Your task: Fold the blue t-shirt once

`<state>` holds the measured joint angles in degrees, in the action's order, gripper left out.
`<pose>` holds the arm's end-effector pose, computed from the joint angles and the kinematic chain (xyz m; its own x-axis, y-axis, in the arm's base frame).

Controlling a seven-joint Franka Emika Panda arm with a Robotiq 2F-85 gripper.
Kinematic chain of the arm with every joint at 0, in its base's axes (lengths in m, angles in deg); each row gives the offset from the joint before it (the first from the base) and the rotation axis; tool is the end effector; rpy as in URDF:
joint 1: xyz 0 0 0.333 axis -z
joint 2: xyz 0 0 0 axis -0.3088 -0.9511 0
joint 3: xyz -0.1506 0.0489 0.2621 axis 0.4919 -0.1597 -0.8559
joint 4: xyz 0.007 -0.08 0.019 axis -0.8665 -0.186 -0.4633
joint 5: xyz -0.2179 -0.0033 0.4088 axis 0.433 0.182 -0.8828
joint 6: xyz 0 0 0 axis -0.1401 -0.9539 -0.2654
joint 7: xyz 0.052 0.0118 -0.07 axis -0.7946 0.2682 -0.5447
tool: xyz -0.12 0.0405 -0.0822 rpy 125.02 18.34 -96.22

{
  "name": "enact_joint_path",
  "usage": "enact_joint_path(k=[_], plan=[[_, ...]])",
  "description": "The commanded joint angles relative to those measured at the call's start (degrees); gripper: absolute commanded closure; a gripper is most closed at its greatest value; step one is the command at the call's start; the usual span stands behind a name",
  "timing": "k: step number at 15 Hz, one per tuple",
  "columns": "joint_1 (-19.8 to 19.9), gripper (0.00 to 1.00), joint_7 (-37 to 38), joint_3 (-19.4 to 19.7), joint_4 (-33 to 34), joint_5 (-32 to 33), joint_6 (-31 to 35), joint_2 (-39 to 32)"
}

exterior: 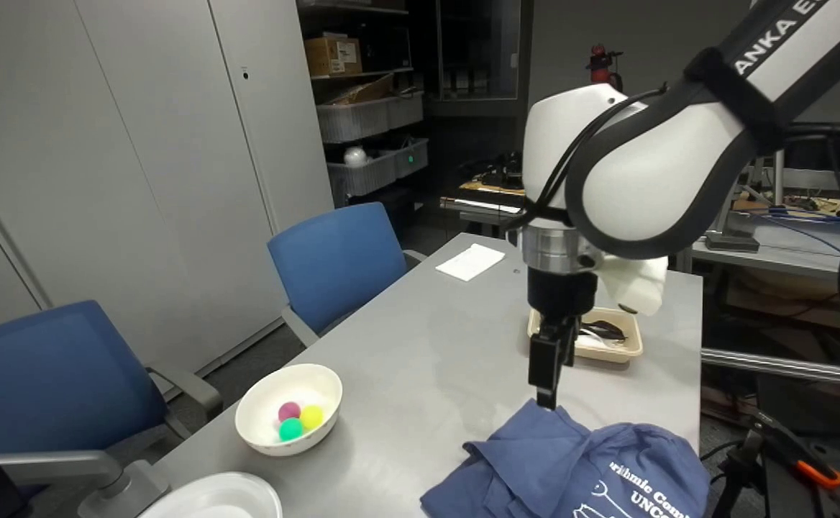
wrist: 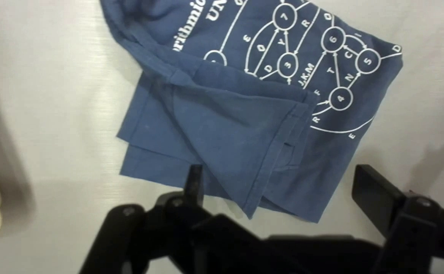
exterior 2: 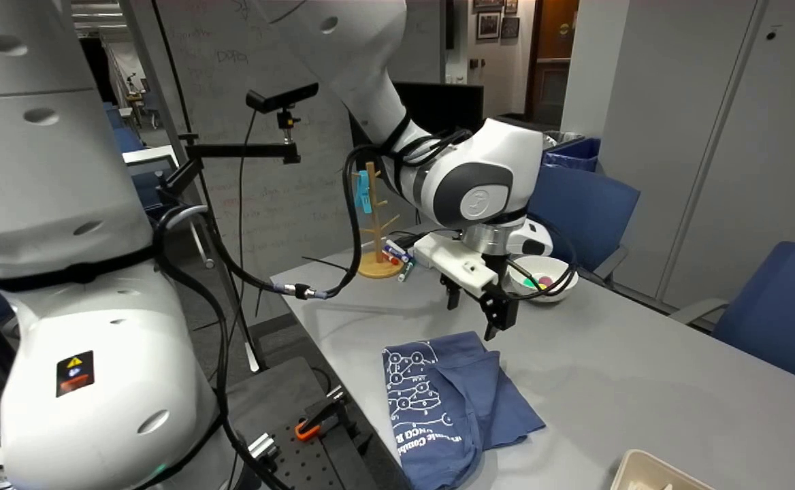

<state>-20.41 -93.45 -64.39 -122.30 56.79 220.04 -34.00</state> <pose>0.5009 0.0320 0.1504 0.9952 0.0665 -0.0715 0.0598 -0.9939 -0.0921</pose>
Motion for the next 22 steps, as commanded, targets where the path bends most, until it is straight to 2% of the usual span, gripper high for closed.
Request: enact_joint_path(k=[1, 3, 9, 15, 22], plan=[[0.0, 0.0, 0.1, -1.5, 0.7, -1.5, -0.1, -1.3], [-0.6, 0.0, 0.1, -2.8, 1.8, -2.9, -0.1, -3.0], [-0.8, 0.0, 0.2, -3.1, 3.4, -3.5, -1.4, -5.4], [-3.0, 0.0, 5.4, -5.1, 8.6, -1.8, 0.5, -16.2], [-8.7, 0.0, 15.4, -5.5, 19.7, 2.7, -0.6, -29.6]])
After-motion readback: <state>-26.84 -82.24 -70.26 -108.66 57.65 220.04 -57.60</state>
